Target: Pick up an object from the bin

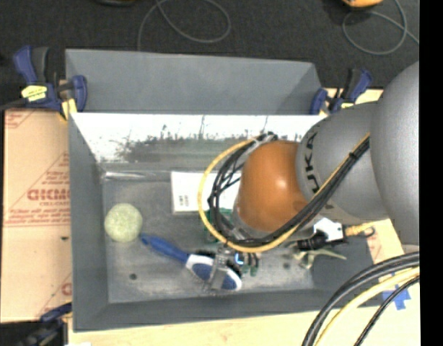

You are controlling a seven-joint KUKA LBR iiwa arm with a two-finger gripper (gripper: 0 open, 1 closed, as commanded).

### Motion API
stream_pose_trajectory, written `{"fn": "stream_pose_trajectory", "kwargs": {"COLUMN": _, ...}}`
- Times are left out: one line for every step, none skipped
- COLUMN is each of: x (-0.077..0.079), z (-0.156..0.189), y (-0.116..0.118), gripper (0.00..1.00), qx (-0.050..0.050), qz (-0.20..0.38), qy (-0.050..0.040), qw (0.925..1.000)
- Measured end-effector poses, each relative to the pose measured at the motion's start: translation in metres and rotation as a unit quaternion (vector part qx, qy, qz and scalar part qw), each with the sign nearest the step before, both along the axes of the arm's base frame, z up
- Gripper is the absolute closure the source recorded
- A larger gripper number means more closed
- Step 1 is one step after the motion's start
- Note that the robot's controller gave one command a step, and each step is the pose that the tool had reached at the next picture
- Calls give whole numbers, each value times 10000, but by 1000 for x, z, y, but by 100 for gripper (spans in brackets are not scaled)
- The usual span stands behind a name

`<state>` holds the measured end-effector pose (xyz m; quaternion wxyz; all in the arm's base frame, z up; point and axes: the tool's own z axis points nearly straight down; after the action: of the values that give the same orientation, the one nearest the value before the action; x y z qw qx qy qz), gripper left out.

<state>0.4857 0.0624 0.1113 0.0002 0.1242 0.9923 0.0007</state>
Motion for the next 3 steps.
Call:
{"fn": "stream_pose_trajectory", "kwargs": {"x": 4, "z": -16, "y": -13, "gripper": 0, "qx": 33, "qz": 3, "qy": -146, "qw": 9999}}
{"fn": "stream_pose_trajectory", "kwargs": {"x": -7, "z": -36, "y": 3, "gripper": 100, "qx": -8, "qz": -808, "qy": -60, "qw": 9967}}
{"fn": "stream_pose_trajectory", "kwargs": {"x": -7, "z": -36, "y": 3, "gripper": 100, "qx": -7, "qz": -812, "qy": -60, "qw": 9967}}
